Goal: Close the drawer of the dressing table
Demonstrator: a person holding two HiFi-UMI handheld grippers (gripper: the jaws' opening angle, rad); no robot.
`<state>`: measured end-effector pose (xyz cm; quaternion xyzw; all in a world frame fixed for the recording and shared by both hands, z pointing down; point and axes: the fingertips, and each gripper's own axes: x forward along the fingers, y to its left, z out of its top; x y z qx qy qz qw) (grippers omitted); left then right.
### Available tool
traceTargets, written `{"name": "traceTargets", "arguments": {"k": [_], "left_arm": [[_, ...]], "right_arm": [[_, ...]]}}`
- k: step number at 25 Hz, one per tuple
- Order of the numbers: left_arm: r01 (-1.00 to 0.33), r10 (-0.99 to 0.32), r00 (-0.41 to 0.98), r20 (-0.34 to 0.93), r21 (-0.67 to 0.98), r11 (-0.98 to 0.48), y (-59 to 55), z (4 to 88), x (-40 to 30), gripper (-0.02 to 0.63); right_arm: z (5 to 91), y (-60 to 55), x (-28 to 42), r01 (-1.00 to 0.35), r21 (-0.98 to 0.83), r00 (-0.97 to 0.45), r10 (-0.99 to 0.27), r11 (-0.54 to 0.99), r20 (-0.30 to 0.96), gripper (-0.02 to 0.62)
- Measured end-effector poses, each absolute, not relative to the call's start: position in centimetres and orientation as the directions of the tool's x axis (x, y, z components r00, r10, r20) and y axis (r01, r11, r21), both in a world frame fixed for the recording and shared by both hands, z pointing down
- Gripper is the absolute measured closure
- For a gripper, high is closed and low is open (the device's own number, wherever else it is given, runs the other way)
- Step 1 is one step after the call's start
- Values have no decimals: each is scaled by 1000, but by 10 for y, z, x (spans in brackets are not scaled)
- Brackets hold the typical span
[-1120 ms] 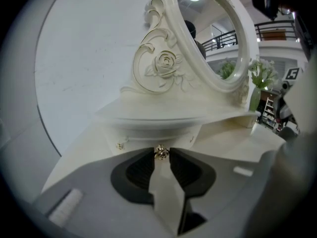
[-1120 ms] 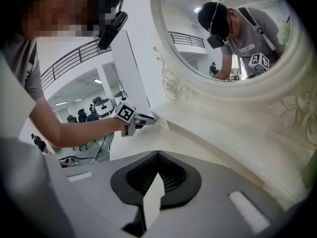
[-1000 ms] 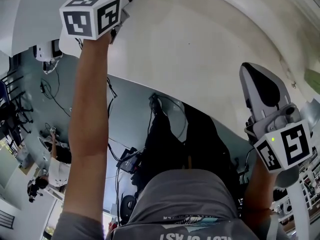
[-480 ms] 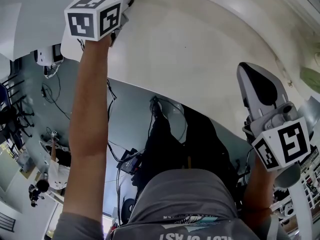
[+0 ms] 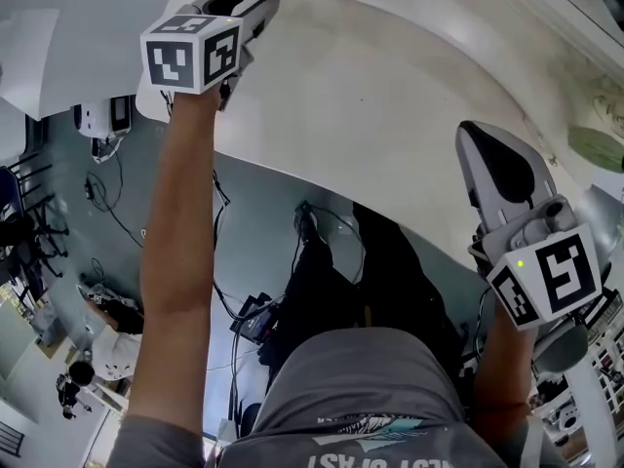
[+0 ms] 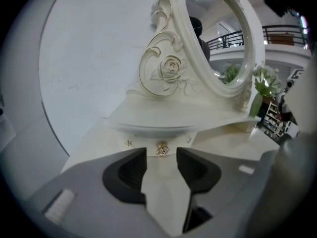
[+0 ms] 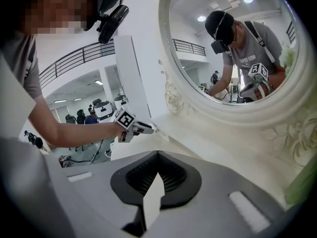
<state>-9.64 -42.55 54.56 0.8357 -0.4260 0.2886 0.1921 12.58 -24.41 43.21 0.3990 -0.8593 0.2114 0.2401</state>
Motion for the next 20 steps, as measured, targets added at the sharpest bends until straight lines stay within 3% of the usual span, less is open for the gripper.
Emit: {"name": "traceTargets", "arguments": {"k": [6, 14, 20], "left_arm": [[-820, -617, 483, 622, 73, -568, -404, 500, -106, 462], [-797, -688, 539, 485, 30, -603, -360, 399, -109, 601], [-760, -713, 589, 380, -39, -649, -308, 313, -98, 601]], "right_arm": [[396, -242, 117, -779, -133, -571, -607, 613, 553, 594], [342, -229, 102, -766, -59, -582, -650, 641, 488, 594], [293, -212, 97, -766, -32, -593, -687, 642, 420, 594]]}}
